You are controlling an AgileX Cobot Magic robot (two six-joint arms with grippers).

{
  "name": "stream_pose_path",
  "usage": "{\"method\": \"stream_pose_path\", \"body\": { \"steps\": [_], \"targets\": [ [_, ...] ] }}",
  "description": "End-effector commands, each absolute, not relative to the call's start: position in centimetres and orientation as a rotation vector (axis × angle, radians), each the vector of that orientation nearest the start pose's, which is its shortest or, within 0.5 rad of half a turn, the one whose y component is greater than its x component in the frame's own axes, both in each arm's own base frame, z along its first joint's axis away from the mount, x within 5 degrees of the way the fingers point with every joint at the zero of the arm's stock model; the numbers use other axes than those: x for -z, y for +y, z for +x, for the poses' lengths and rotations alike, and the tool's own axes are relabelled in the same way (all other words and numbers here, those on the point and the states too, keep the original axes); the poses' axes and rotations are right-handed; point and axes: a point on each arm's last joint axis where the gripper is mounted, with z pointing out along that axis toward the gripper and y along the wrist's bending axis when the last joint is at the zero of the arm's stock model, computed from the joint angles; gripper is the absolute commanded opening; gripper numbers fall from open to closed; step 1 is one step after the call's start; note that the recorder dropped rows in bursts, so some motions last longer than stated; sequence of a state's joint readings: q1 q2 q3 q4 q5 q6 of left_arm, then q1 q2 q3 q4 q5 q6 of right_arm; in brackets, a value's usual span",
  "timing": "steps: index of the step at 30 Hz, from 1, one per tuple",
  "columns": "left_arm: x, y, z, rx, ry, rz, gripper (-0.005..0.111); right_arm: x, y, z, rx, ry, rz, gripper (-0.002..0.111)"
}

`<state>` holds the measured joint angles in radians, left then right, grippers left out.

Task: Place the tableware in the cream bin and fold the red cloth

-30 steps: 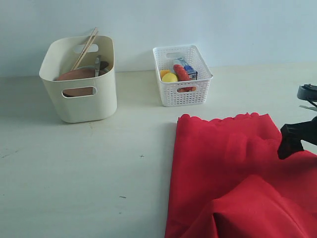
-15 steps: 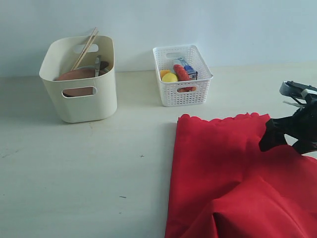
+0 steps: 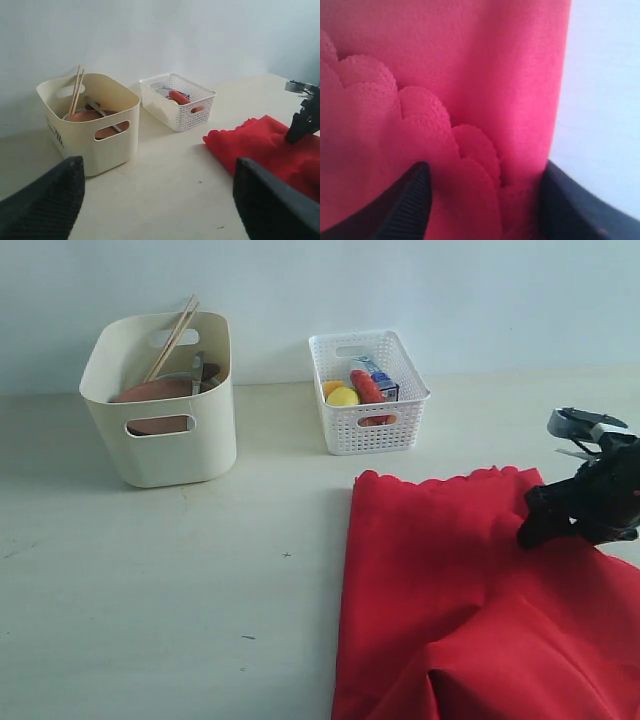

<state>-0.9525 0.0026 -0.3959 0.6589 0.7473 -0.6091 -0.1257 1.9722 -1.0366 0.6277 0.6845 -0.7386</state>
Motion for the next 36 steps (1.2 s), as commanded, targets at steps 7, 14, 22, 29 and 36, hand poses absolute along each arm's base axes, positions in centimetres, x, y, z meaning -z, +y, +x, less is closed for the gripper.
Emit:
{"method": "stream_pose_path", "body": {
  "steps": [7, 14, 22, 29, 36],
  "targets": [
    [-28.5, 1.4, 3.5, 0.38, 1.687, 0.34, 0.078, -13.0, -2.4, 35.6, -0.183, 2.831, -0.071, 0.0],
    [-27.2, 0.6, 3.1, 0.42, 1.758, 0.126, 0.078, -15.8, -8.4, 36.9, -0.065, 2.711, 0.164, 0.0],
    [-22.6, 0.0, 4.4, 0.307, 1.844, 0.025, 0.078, -16.4, -10.8, 43.9, -0.098, 2.628, 0.215, 0.0],
    [-22.6, 0.6, 4.3, 0.217, 1.832, -0.094, 0.078, -14.8, -11.5, 48.8, -0.222, 2.571, 0.28, 0.0],
    [-22.6, 1.0, 4.3, 0.149, 1.821, -0.183, 0.078, -12.4, -12.0, 52.9, -0.336, 2.498, 0.345, 0.0]
  ]
}}
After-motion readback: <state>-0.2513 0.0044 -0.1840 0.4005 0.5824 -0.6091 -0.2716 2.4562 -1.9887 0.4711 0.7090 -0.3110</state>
